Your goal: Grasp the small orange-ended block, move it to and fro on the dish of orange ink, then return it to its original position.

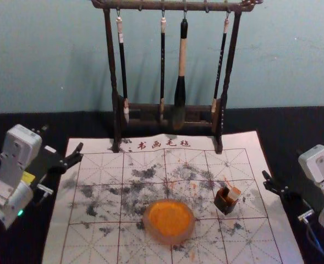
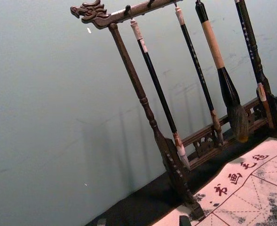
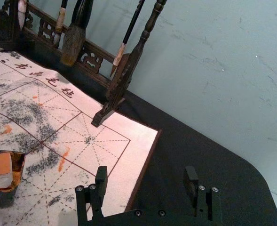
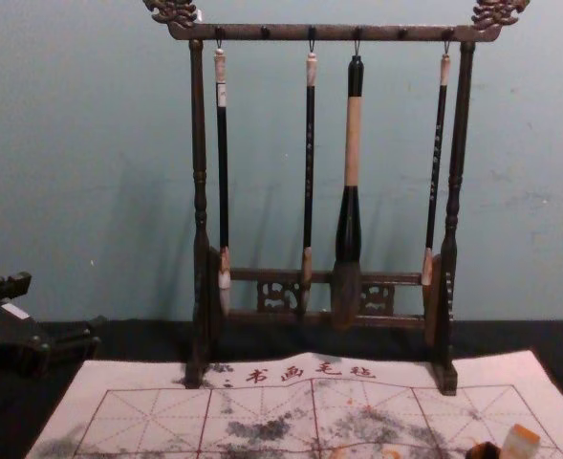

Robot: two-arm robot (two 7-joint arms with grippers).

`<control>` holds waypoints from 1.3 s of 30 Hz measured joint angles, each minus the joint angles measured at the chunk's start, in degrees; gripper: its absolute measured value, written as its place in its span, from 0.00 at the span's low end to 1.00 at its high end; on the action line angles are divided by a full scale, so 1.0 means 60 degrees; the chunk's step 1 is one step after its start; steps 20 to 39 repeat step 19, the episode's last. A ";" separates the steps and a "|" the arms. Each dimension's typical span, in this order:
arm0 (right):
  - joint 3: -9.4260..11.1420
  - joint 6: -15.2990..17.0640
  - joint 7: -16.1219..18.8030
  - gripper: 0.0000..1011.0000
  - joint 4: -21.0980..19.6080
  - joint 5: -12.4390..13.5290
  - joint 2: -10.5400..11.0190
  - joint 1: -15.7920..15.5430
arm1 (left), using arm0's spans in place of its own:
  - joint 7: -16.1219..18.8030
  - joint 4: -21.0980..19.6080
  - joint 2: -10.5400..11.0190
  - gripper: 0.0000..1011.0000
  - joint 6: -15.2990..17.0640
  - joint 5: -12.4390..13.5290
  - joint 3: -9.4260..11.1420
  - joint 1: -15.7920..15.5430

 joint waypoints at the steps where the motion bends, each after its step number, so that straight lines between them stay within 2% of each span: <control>1: 0.0000 0.0003 -0.0003 0.99 -0.0004 0.0001 0.0001 -0.0002 | 0.0001 0.0000 0.0000 0.99 0.0001 0.0000 0.0000 0.0000; 39: 0.0000 0.0021 -0.0020 0.99 -0.0030 0.0004 0.0015 -0.0010 | 0.0000 0.0001 0.0000 0.99 0.0000 0.0000 0.0000 0.0000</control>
